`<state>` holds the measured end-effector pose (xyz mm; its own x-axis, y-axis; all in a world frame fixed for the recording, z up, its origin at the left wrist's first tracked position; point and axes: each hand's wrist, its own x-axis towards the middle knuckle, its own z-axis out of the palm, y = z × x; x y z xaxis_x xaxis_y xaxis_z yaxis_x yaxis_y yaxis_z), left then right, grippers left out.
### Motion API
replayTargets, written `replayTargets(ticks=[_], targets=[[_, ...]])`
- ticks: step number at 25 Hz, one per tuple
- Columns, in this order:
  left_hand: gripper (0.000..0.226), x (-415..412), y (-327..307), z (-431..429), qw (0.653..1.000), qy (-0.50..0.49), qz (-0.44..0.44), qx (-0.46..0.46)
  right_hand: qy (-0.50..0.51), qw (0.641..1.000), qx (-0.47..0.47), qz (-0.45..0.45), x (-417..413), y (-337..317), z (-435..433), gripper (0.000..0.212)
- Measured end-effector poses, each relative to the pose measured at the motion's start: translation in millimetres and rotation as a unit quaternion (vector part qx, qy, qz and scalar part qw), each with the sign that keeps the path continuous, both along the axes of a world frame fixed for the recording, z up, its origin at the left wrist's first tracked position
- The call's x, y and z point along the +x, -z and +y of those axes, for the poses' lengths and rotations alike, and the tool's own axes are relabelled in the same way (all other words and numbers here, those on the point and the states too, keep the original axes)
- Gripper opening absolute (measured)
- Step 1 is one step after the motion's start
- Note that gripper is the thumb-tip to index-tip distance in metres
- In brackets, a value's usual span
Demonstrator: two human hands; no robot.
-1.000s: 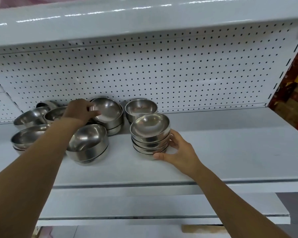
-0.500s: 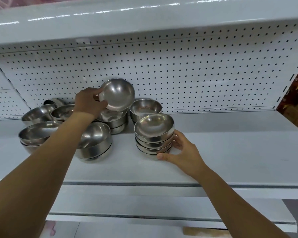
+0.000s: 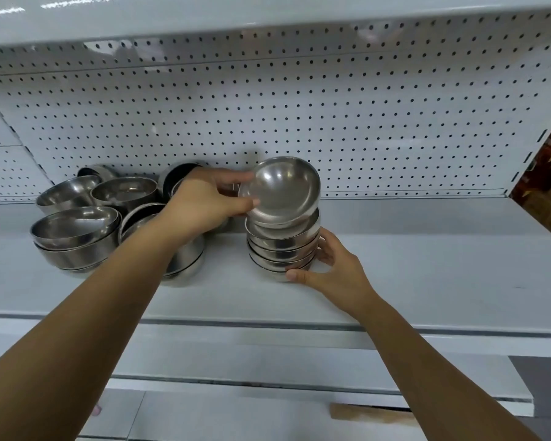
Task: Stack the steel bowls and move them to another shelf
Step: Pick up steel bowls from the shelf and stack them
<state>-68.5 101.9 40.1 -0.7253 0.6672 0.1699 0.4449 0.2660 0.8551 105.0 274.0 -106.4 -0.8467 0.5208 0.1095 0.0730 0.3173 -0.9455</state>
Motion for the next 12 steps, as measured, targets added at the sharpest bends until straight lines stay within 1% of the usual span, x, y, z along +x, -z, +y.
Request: replayTargets(ticks=[4,6,10,12], targets=[[0.044,4,10,3,0.996,-0.015,0.039,-0.077,0.002,1.000,0.001,0.003,0,0,-1,0.097],[0.043,5,13,3,0.996,-0.016,0.040,-0.081,0.002,1.000,-0.001,0.005,0,0,-1,0.099],[0.042,9,12,1,0.992,-0.007,0.075,-0.098,0.003,1.000,0.001,0.008,1,-2,-4,0.097],[0.053,11,12,-3,0.991,0.016,0.076,-0.112,0.001,1.000,0.003,0.011,1,-2,-4,0.096]])
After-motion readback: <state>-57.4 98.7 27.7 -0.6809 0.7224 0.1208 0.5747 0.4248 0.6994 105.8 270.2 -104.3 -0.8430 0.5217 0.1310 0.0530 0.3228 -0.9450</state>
